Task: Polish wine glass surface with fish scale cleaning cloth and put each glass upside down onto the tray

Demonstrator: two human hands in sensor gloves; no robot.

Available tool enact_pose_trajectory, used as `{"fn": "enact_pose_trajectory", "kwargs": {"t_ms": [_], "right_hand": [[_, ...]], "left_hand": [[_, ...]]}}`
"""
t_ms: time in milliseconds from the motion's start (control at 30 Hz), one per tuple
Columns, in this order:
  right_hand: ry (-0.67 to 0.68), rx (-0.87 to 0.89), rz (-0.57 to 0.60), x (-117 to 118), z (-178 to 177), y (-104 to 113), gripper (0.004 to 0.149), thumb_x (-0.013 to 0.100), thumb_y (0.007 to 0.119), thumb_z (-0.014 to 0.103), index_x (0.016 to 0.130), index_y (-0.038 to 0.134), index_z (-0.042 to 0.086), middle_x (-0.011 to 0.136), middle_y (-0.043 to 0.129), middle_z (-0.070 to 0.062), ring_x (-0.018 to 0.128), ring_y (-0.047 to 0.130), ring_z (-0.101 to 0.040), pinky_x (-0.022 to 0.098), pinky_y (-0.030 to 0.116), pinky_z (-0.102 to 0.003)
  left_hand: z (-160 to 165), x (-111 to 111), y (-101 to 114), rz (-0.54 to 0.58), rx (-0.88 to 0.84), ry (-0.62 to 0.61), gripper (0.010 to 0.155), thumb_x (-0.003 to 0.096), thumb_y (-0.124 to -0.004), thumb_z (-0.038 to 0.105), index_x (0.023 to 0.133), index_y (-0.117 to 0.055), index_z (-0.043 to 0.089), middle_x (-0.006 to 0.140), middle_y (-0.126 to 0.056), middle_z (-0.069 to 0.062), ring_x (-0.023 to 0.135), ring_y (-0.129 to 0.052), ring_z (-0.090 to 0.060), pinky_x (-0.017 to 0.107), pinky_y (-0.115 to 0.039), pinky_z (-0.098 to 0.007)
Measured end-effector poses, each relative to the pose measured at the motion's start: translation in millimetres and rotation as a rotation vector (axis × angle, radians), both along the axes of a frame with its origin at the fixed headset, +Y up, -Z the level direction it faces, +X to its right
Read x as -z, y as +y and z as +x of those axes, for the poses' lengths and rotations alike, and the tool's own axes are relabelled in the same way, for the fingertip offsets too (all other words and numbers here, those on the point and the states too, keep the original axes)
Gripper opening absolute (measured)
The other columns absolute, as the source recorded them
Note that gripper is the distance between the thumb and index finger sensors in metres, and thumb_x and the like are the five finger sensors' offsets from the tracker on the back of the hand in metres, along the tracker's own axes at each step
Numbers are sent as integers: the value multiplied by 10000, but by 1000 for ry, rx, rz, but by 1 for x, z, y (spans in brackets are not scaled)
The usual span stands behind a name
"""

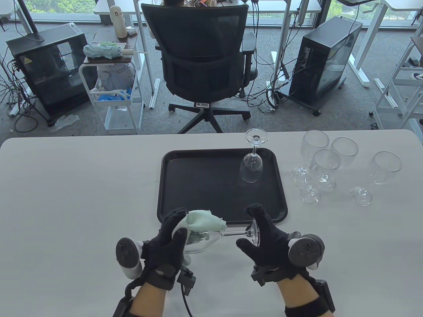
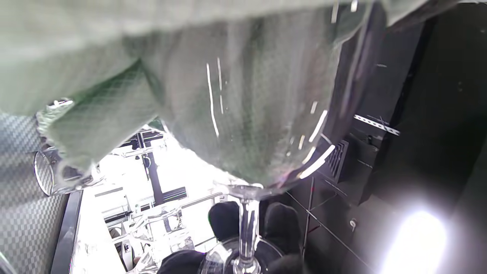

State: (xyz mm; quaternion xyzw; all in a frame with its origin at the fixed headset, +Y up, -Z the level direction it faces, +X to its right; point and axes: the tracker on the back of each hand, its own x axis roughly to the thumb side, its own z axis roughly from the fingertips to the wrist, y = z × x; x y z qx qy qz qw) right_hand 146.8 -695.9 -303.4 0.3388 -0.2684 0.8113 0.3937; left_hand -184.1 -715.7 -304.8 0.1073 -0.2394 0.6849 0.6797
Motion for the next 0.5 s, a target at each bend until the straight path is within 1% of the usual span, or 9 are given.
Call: {"fn": "enact_pose_trajectory", "kwargs": {"t_ms": [67, 100, 167, 200, 233, 300, 367, 433, 500], "right_hand": [[-7, 16, 61, -2, -1, 3, 950, 415, 878, 618, 1055, 233, 340, 1031, 563, -166, 559, 930, -335, 315, 908, -384], [-2, 51, 28, -1, 0, 3, 909, 420, 877, 610, 1056, 284, 344, 998, 595, -170, 542, 926, -331, 300, 901, -374], [8, 133, -104, 2, 1, 1, 837, 434, 838, 640, 1053, 349, 362, 962, 627, -166, 487, 918, -302, 250, 881, -343], [2, 156, -162, 4, 2, -1, 819, 439, 776, 698, 1059, 380, 336, 924, 675, -172, 430, 933, -271, 203, 882, -322], [1, 194, -304, 8, 3, -4, 819, 449, 725, 730, 1067, 401, 302, 898, 707, -184, 397, 941, -256, 179, 884, -314], [92, 222, -444, 8, 4, -7, 828, 453, 746, 705, 1073, 382, 293, 923, 663, -211, 436, 911, -315, 217, 863, -375], [47, 155, -322, 8, 4, -5, 875, 442, 762, 698, 1077, 338, 272, 970, 644, -205, 470, 915, -340, 247, 871, -400], [26, 61, -129, 4, 2, -2, 927, 424, 808, 674, 1067, 260, 291, 1032, 577, -173, 520, 911, -354, 289, 873, -417], [-20, -37, 37, -2, 0, 1, 966, 419, 841, 657, 1057, 214, 293, 1059, 525, -153, 576, 907, -351, 344, 879, -424]], "left_hand": [[0, 0, 0, -28, -19, -47, 623, 550, -685, 682, 1050, -610, 317, 1133, -546, -74, 967, -653, -405, 491, -819, -572], [1, -1, 1, -17, -24, -47, 627, 549, -688, 680, 1053, -608, 315, 1135, -540, -76, 970, -647, -407, 494, -813, -577], [4, -3, 3, 26, 5, -27, 644, 538, -686, 697, 1058, -594, 330, 1142, -528, -72, 978, -646, -397, 494, -821, -563], [5, -4, 4, 55, 11, -28, 651, 533, -693, 695, 1061, -583, 330, 1151, -507, -67, 994, -625, -394, 514, -806, -575], [7, -6, 6, 101, 41, -11, 661, 528, -699, 694, 1063, -571, 329, 1156, -491, -63, 1004, -606, -392, 530, -793, -583], [6, -8, 7, 118, 73, 44, 649, 522, -701, 695, 1050, -593, 333, 1145, -522, -58, 987, -641, -386, 509, -815, -572], [7, -8, 7, 103, 64, 30, 630, 531, -702, 679, 1043, -608, 324, 1138, -534, -64, 977, -645, -398, 503, -811, -583], [4, -6, 6, 78, 54, 29, 628, 533, -697, 681, 1042, -613, 322, 1135, -545, -65, 970, -659, -399, 495, -822, -577], [1, -3, 1, 1, 14, -14, 628, 536, -699, 678, 1045, -613, 320, 1137, -543, -66, 972, -655, -402, 496, -819, -580]]}}
